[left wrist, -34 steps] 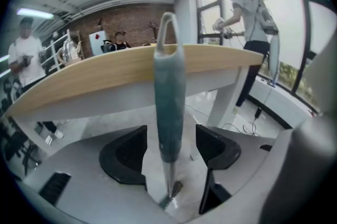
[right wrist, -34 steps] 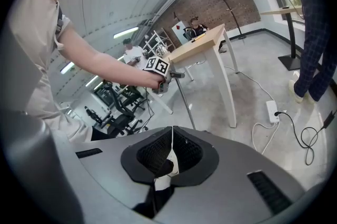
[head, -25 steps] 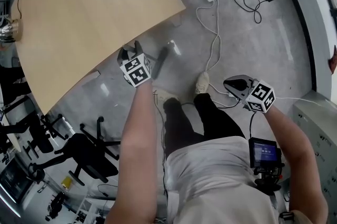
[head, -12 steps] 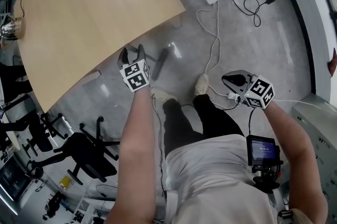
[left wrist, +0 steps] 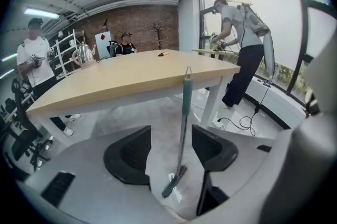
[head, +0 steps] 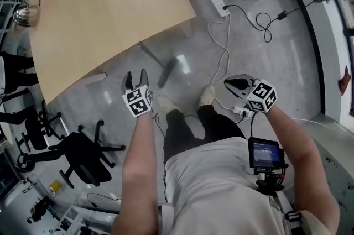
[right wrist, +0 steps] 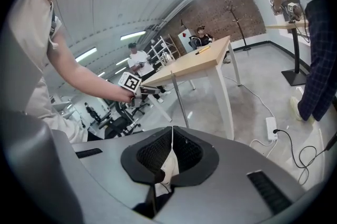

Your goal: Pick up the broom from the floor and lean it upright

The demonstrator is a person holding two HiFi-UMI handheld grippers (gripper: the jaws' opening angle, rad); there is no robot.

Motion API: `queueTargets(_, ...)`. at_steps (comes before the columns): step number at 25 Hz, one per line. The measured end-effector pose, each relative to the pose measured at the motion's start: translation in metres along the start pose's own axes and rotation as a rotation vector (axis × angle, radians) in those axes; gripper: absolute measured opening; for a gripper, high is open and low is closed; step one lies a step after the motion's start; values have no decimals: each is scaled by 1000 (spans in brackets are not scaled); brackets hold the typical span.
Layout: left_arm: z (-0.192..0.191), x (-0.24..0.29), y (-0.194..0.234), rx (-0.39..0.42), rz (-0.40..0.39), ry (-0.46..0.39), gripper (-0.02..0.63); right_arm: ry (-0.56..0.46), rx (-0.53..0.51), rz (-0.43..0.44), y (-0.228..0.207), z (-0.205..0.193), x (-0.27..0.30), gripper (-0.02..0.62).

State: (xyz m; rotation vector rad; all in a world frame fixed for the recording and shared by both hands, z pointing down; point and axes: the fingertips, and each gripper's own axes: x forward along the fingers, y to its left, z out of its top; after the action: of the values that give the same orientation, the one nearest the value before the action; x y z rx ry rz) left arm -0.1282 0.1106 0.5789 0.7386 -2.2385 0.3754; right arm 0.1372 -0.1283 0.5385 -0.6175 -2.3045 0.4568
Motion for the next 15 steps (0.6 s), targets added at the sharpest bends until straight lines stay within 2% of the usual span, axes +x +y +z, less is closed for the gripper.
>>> queueTargets(1,-3,-15,4,3,0,-1,241,2,-7,8,3,2,2,18)
queueTargets(5,-9,-71,10,23,-8,-27,83,-14,-31,18,7,15,3,18)
queueTargets(7,-12,-94,8,9,-26,-44,42,-36,-35,19,8,25,2,18)
queueTargets(11,-35,-134,-12,-48,-96,-70,20,-62,-28,28,23,28,-3,18)
queueTargets(15,-78,-178,-31,-80,-157,-99,20,-55,-36,37,64,11,0,18)
